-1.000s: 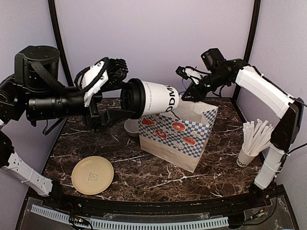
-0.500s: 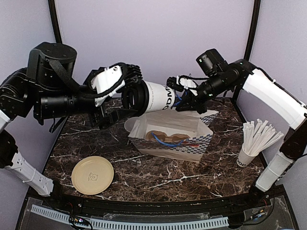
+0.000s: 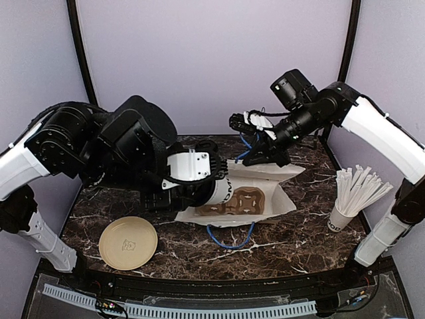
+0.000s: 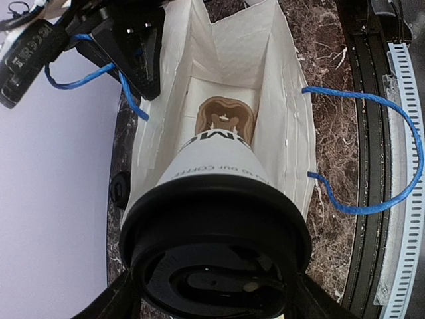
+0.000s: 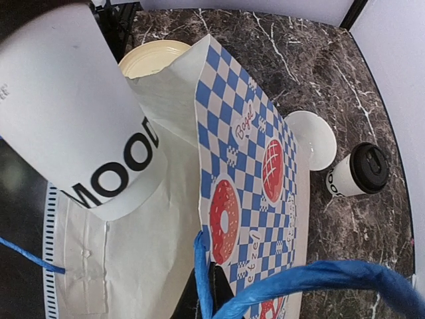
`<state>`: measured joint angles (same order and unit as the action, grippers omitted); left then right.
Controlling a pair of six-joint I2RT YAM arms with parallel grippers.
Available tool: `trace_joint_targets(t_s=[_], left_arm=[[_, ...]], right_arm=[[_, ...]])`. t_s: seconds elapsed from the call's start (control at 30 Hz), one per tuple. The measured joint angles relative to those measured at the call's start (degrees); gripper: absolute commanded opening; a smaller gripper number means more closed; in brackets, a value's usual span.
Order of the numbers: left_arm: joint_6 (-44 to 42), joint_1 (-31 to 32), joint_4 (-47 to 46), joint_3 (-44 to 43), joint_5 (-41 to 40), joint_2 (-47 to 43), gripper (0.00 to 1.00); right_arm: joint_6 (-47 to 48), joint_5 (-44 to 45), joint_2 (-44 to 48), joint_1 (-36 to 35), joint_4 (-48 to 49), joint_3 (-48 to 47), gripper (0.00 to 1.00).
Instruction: Pack the takeout coffee
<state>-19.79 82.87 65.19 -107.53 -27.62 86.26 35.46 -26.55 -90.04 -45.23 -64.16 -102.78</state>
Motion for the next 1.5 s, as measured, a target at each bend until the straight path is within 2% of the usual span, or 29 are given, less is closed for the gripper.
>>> trace_joint_targets(t_s=[0.13, 0.33, 0.53, 0.83, 1.03, 1.3, 1.5], left_arm=[[1.57, 0.57, 3.80, -3.13, 0.02, 2.60, 0.59], [2.03, 2.16, 7.37, -7.96, -3.82, 11.32, 0.59], [2.49, 4.72, 11.17, -11.76, -7.87, 19.54, 0.59], [4.85, 6.91, 15.89, -16.55, -11.26, 26.60, 0.59], [5.25, 8.17, 16.41, -23.69, -13.11, 31.95, 0.61], [8.20, 8.81, 16.98, -20.28, -13.94, 31.82, 0.61], [12.57, 8.52, 17.68, -17.14, -12.02, 31.82, 0.61]], right_arm=[[-1.46, -1.75, 0.50, -2.14, -0.98, -0.07, 0.00], [-4.13, -3.93, 0.79, -5.01, -1.79, -0.07, 0.00], [-8.22, -4.52, 0.79, -5.16, -1.57, 0.00, 0.00], [-13.60, -6.29, 0.74, -5.38, 0.39, 0.00, 0.00], [-16.00, -6.25, 0.68, -5.40, 2.47, 0.00, 0.00], [-17.57, -6.05, 0.92, -5.40, 3.21, 1.03, 0.00], [-18.14, -1.20, 1.44, -5.42, 4.00, 1.38, 0.00]])
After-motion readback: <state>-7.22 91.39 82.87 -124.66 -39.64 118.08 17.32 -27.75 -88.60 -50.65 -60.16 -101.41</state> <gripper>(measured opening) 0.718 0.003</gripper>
